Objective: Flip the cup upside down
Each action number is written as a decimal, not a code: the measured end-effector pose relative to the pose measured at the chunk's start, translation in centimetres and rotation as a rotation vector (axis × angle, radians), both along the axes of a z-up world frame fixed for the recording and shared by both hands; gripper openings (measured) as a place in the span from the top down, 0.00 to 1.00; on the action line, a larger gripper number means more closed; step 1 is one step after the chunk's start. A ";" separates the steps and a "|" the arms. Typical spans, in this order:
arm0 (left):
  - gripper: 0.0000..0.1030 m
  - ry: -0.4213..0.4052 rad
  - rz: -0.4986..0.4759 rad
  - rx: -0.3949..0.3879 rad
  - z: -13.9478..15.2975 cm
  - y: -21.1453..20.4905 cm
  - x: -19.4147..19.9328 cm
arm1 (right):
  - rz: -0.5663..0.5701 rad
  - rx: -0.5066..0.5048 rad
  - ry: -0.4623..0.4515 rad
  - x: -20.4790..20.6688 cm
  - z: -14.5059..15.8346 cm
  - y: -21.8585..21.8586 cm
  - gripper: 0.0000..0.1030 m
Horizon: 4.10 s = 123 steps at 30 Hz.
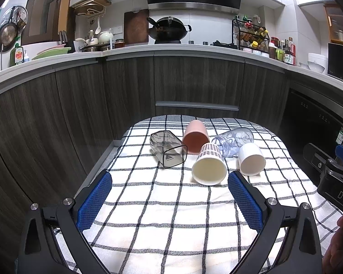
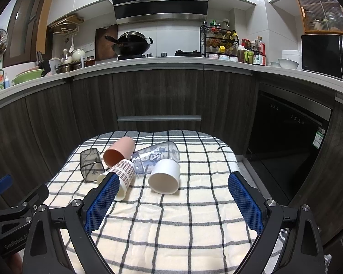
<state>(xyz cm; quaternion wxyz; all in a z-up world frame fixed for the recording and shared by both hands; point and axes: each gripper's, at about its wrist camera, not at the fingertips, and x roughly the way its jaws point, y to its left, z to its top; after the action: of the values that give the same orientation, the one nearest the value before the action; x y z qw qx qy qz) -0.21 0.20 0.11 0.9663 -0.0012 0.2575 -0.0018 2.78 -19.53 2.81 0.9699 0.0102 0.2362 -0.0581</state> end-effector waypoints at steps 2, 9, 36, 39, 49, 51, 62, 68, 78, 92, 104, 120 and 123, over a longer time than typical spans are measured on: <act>0.00 0.000 -0.001 -0.001 0.0 0.0 0.0 | 0.000 0.001 0.000 0.0 0.0 0.0 0.07; 0.00 0.001 0.000 -0.001 0.0 0.0 0.0 | 0.001 0.001 0.001 0.1 0.0 0.0 0.07; 0.00 0.032 0.002 -0.009 -0.6 -0.6 0.6 | 0.003 0.010 0.006 0.1 -0.2 -0.2 0.07; 0.00 0.046 -0.003 -0.008 -0.4 -0.8 0.8 | -0.010 0.016 0.001 0.3 0.1 -0.7 0.07; 0.00 0.144 -0.044 0.023 1.1 -2.1 3.9 | -0.076 0.063 0.064 2.3 1.4 -2.6 0.07; 0.00 0.168 -0.048 0.031 1.5 -2.5 5.1 | -0.087 0.080 0.107 3.2 1.5 -3.2 0.07; 0.00 0.342 -0.159 0.147 0.8 -6.6 12.0 | -0.137 0.097 0.165 6.8 1.6 -5.2 0.07; 0.00 0.454 -0.191 0.171 -1.1 -8.1 15.6 | -0.166 0.115 0.207 8.7 1.4 -6.4 0.07; 0.01 0.678 -0.218 0.233 -5.7 -10.0 20.6 | -0.174 0.122 0.270 11.3 0.0 -6.6 0.07; 0.12 0.896 -0.196 0.264 -10.5 -10.9 25.0 | -0.166 0.205 0.334 13.0 -2.3 -6.8 0.07; 0.36 0.905 -0.214 0.206 -10.2 -10.4 24.2 | -0.172 0.209 0.345 12.8 -2.4 -7.1 0.07; 0.35 0.968 -0.177 -0.010 -7.6 -11.3 15.8 | -0.121 0.180 0.418 8.0 -0.8 -10.2 0.07; 0.35 0.987 -0.194 -0.021 -7.5 -13.3 12.7 | -0.124 0.177 0.447 6.6 -1.3 -11.1 0.07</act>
<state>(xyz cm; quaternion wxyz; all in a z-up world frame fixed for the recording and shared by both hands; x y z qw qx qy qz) 12.47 -13.08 -7.37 0.7248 0.0123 0.6825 -0.0933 9.34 -30.64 1.55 0.8835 0.0967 0.4479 -0.0975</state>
